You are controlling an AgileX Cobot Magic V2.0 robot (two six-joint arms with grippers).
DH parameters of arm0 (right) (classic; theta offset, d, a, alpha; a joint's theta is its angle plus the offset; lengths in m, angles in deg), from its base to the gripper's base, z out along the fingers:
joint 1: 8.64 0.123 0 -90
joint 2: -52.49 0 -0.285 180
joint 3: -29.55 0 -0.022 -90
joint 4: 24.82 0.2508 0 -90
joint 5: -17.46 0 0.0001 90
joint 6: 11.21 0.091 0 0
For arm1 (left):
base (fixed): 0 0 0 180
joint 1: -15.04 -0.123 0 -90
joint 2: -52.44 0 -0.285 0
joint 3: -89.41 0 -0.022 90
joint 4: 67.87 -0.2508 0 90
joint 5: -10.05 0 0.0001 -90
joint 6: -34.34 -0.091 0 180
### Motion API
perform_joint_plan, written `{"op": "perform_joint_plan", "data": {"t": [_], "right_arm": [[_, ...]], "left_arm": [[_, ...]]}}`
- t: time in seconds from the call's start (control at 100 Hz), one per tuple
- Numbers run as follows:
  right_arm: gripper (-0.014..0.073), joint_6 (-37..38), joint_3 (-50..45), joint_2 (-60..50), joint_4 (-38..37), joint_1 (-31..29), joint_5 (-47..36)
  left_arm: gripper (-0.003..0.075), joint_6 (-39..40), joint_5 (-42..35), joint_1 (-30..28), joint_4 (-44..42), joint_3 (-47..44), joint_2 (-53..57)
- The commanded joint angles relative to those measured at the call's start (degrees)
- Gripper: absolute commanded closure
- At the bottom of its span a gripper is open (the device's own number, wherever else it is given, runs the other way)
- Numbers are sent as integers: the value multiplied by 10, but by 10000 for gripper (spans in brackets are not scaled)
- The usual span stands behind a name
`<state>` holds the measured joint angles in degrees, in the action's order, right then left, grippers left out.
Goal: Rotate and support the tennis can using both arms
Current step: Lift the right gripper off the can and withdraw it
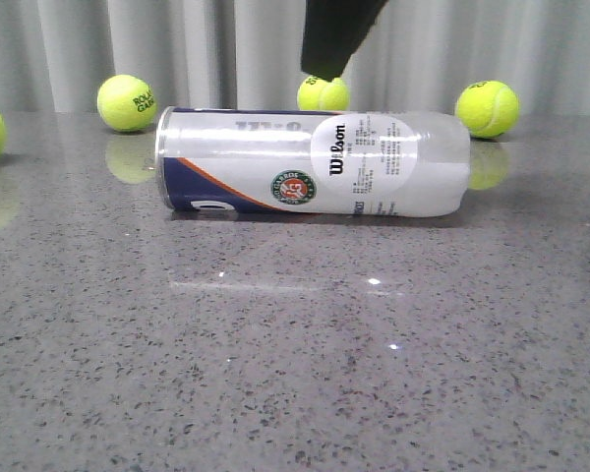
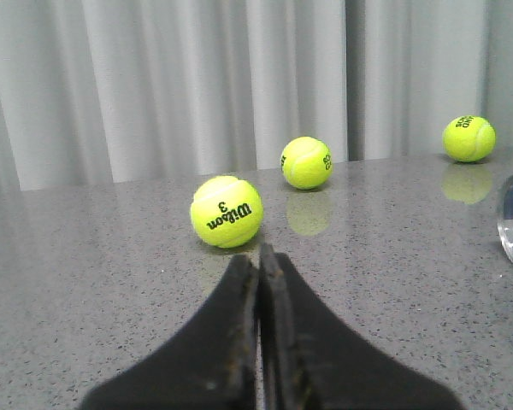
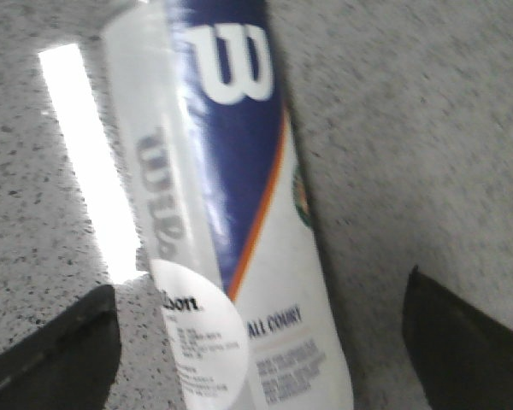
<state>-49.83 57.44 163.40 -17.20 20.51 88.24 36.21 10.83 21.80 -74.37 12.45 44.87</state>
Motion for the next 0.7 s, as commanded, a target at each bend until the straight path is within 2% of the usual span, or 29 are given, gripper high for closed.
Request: {"op": "perform_joint_plan", "data": {"t": [0.0, 0.08, 0.15, 0.43, 0.69], "right_arm": [[-59, 116, 19, -50, -52, -19, -25], [-59, 202, 19, -63, -76, -37, -44], [-59, 238, 19, -75, -76, -60, -53], [-50, 266, 0, -135, -76, -121, -71], [14, 296, -108, -244, -76, -170, -135]], "left_arm": [[741, 4, -44, 6, 3, -27, 23], [741, 4, -44, 6, 3, -27, 23], [741, 4, -44, 6, 3, -27, 23], [741, 4, -44, 6, 3, -27, 23], [741, 4, -44, 6, 3, -27, 23]]}}
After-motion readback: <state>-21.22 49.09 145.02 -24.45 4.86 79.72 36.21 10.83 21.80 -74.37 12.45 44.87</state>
